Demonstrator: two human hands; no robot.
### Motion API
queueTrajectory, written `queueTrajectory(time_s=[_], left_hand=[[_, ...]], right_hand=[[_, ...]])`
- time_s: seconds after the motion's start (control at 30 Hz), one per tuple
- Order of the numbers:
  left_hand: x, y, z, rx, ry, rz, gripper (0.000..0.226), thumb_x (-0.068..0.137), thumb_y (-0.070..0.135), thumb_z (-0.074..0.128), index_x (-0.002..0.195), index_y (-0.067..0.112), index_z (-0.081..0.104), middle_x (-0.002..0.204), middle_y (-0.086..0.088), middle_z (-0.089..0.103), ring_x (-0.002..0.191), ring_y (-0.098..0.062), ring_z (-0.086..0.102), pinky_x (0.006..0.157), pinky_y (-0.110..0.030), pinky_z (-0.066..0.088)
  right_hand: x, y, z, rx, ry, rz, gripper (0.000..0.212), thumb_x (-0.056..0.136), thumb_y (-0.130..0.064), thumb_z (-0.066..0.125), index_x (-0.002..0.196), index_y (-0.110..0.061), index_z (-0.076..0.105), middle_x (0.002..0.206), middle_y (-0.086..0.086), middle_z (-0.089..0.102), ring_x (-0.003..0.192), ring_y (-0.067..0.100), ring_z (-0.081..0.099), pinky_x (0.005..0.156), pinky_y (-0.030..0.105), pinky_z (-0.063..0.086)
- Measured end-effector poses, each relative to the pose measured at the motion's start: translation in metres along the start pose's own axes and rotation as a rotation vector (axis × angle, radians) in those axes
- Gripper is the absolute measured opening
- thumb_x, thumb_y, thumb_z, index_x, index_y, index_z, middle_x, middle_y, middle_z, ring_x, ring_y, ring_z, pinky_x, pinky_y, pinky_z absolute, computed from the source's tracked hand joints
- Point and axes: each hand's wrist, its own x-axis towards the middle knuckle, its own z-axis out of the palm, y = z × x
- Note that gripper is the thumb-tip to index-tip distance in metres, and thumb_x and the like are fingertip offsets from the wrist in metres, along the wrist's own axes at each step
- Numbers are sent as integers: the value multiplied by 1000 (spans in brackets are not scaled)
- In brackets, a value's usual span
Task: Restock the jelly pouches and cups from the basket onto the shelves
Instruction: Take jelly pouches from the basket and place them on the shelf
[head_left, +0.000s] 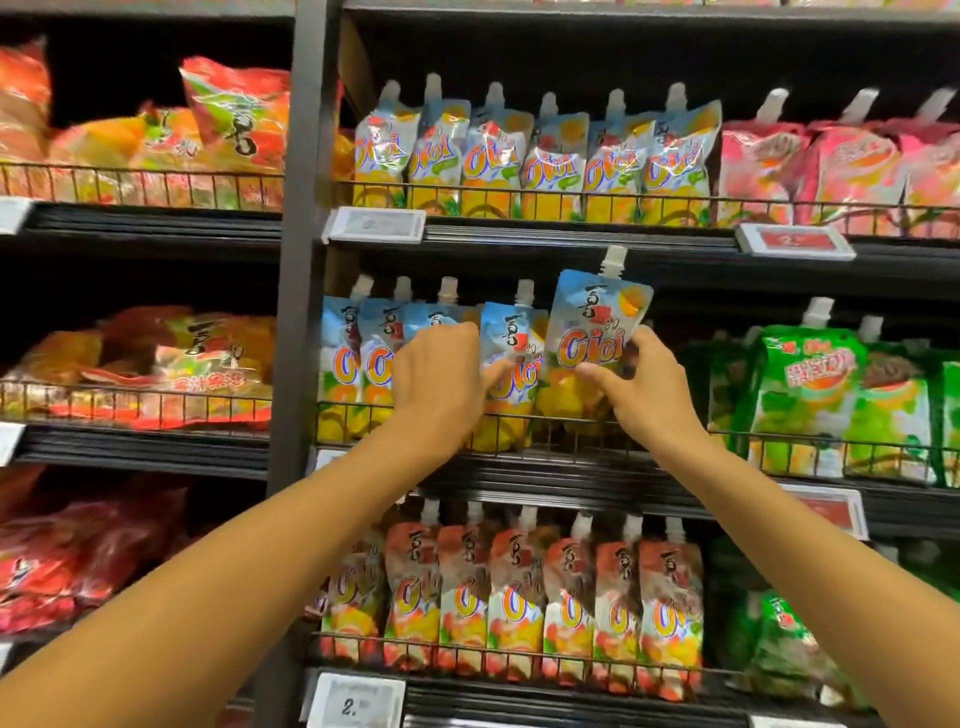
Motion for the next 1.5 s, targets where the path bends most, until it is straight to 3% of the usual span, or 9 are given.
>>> queueTrajectory(time_s=[0.27,0.47,0.63,0.77,0.93,1.13,1.27,1.43,1.5], left_hand=[[-22,-10,1,71,-40,22,32,92,47,61,99,15,59,90,-5,68,85,-27,64,59,-33,32],[-59,-14,10,0,-8,196,25,98,38,49,108,18,62,103,1,60,97,-20,51,80,-33,39],[-81,-2,-12,-109,61,217,16,93,25,56,105,17,64,97,2,65,92,-20,57,78,-32,39],[-113,15,-33,-205,47,206,17,91,27,52,101,20,63,90,6,64,88,-19,57,76,-35,39],[-195,28,-27,-338,-122,120,21,90,25,55,109,20,60,88,7,64,82,-15,55,76,-32,36],[-335,37,-2,-393,-417,-93,17,94,24,53,111,21,56,80,14,54,69,-7,37,75,-30,32],[-445,45,6,-457,-651,-305,17,96,23,52,111,18,57,78,15,50,75,-21,54,69,-40,46],[-589,41,14,-488,-995,-570,13,96,19,55,105,10,59,87,-7,63,77,-29,60,69,-45,50],[-641,35,16,-500,-1136,-736,19,92,21,60,106,9,62,95,-9,66,89,-33,64,77,-46,52]], right_hand=[[9,3,11,-227,-255,243,36,98,-31,56,123,-6,48,120,13,62,103,26,64,89,48,55],[7,-1,10,-359,-299,211,37,102,-33,48,125,-4,46,119,13,62,93,21,62,60,24,47],[-17,2,-2,-294,-172,95,38,101,-24,49,132,-5,42,119,10,64,79,9,58,62,15,43],[-54,-7,-23,-100,37,-60,32,98,-12,50,129,-6,48,120,5,62,101,9,56,72,-1,40],[-133,0,-40,-50,-30,-140,16,96,-11,51,107,-16,61,91,-6,69,87,4,64,75,14,48],[-264,48,-48,14,-317,153,13,97,-15,53,107,-18,62,88,-10,71,81,3,65,69,17,50],[-377,90,-43,22,-510,492,17,98,-10,48,105,-17,63,86,-7,71,73,-4,63,65,12,47],[-530,138,-34,-32,-686,936,20,100,-1,47,99,6,66,95,23,68,89,37,62,82,43,50],[-589,155,-35,-114,-733,1114,21,99,-5,48,104,4,67,103,22,67,90,33,62,79,32,52]])
